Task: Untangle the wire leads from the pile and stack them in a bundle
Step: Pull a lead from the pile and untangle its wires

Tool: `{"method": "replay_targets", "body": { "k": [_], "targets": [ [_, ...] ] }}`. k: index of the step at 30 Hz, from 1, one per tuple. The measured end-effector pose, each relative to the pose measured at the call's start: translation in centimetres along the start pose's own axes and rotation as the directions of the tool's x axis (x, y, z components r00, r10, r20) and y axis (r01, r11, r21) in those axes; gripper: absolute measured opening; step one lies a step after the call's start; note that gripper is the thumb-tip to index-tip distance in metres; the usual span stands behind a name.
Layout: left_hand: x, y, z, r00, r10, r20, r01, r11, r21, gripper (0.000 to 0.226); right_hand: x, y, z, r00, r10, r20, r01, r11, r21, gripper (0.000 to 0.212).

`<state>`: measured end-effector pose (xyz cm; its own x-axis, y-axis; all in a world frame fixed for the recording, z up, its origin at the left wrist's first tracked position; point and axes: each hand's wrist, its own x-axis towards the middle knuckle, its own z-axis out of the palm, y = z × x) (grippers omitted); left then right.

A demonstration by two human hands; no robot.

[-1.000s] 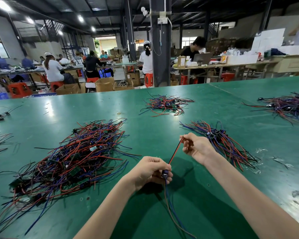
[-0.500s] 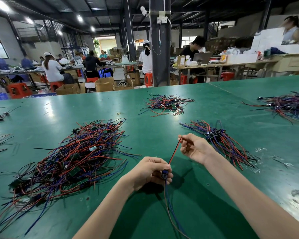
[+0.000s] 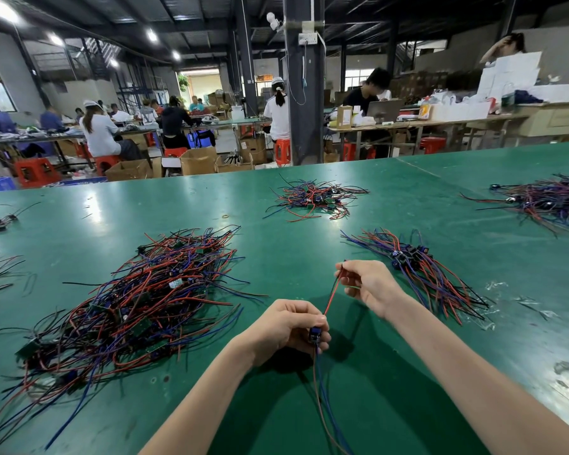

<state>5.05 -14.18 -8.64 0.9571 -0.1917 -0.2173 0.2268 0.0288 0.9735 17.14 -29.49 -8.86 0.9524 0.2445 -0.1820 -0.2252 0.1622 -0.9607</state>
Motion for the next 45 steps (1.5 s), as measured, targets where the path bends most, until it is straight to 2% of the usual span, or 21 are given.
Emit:
{"method": "replay_targets", "body": {
  "k": [4,6,9,10,12,14,16,17,18,20,22,24,26,28,30,32,35,42,45],
  "targets": [
    [0.1,-0.1,0.1,1.0,0.011,0.0,-0.011,1.0,0.019,0.018,0.1,0.8,0.2,0.989,-0.147,-0.014,0.141,0.965,-0.221,0.024],
    [0.0,-0.1,0.1,1.0,0.017,0.002,-0.017,1.0,0.024,0.017,0.2,1.3,0.3,0.967,-0.256,-0.001,0.235,0.888,-0.395,0.021],
    [0.0,0.0,0.1,1.0,0.024,0.007,-0.024,0.999,0.028,0.017,0.4,1.8,0.3,0.935,-0.355,0.027,0.313,0.785,-0.534,0.016],
    [-0.1,0.0,0.1,1.0,0.026,0.009,-0.026,0.999,0.03,0.018,0.4,1.9,0.2,0.914,-0.401,0.055,0.352,0.72,-0.599,0.014],
    [-0.1,0.0,0.0,0.999,0.027,0.019,-0.028,0.999,0.034,0.018,0.2,2.3,0.1,0.839,-0.519,0.165,0.447,0.482,-0.754,0.013],
    [-0.1,-0.1,0.0,0.999,0.028,0.036,-0.029,0.999,0.043,0.018,-0.1,2.6,0.2,0.743,-0.608,0.28,0.529,0.277,-0.802,0.013],
    [-0.2,-0.1,0.0,0.999,0.026,0.047,-0.029,0.999,0.047,0.019,-0.3,2.5,0.5,0.674,-0.675,0.302,0.574,0.22,-0.789,0.012],
    [-0.2,-0.2,0.0,0.998,0.026,0.048,-0.028,0.998,0.05,0.019,-0.3,2.3,0.7,0.663,-0.7,0.266,0.58,0.255,-0.774,0.012],
    [-0.2,-0.2,0.0,0.998,0.025,0.049,-0.027,0.998,0.055,0.019,-0.4,2.0,0.8,0.68,-0.706,0.199,0.572,0.34,-0.746,0.012],
    [-0.2,-0.1,0.0,0.999,0.019,0.051,-0.022,0.998,0.058,0.018,-0.4,1.2,1.0,0.789,-0.613,0.036,0.49,0.592,-0.64,0.013],
    [-0.1,0.0,0.0,0.999,0.016,0.05,-0.019,0.998,0.067,0.018,-0.3,0.7,1.1,0.905,-0.42,-0.071,0.36,0.843,-0.4,0.018],
    [0.0,0.0,0.0,0.999,0.014,0.052,-0.018,0.997,0.08,0.018,-0.4,0.3,1.3,0.973,-0.209,-0.099,0.203,0.977,-0.061,0.02],
    [0.0,0.0,0.0,0.998,0.012,0.056,-0.017,0.996,0.085,0.019,-0.6,-0.3,1.3,0.999,-0.006,-0.052,0.018,0.973,0.232,0.02],
    [0.0,-0.1,0.0,0.998,0.013,0.063,-0.018,0.996,0.09,0.02,-0.8,-0.8,0.9,0.981,0.174,0.087,-0.195,0.878,0.437,0.022],
    [0.0,-0.2,-0.1,0.998,0.015,0.068,-0.021,0.995,0.095,0.023,-0.8,-1.1,0.3,0.925,0.309,0.222,-0.38,0.743,0.551,0.023],
    [0.0,-0.2,0.0,0.997,0.021,0.077,-0.029,0.994,0.104,0.026,-0.8,-1.1,0.0,0.874,0.397,0.28,-0.483,0.646,0.592,0.02],
    [-0.1,-0.2,0.2,0.994,0.035,0.105,-0.048,0.991,0.123,0.026,-0.7,-1.2,-0.1,0.848,0.456,0.271,-0.52,0.61,0.599,0.005],
    [-0.1,-0.2,0.2,0.993,0.051,0.103,-0.064,0.989,0.13,0.021,-0.6,-0.9,-0.5,0.835,0.471,0.284,-0.537,0.585,0.608,0.008],
    [-0.1,-0.4,0.2,0.995,0.056,0.084,-0.067,0.989,0.133,0.021,-0.4,-0.9,-0.5,0.869,0.436,0.235,-0.484,0.647,0.589,0.015]
  ]
}}
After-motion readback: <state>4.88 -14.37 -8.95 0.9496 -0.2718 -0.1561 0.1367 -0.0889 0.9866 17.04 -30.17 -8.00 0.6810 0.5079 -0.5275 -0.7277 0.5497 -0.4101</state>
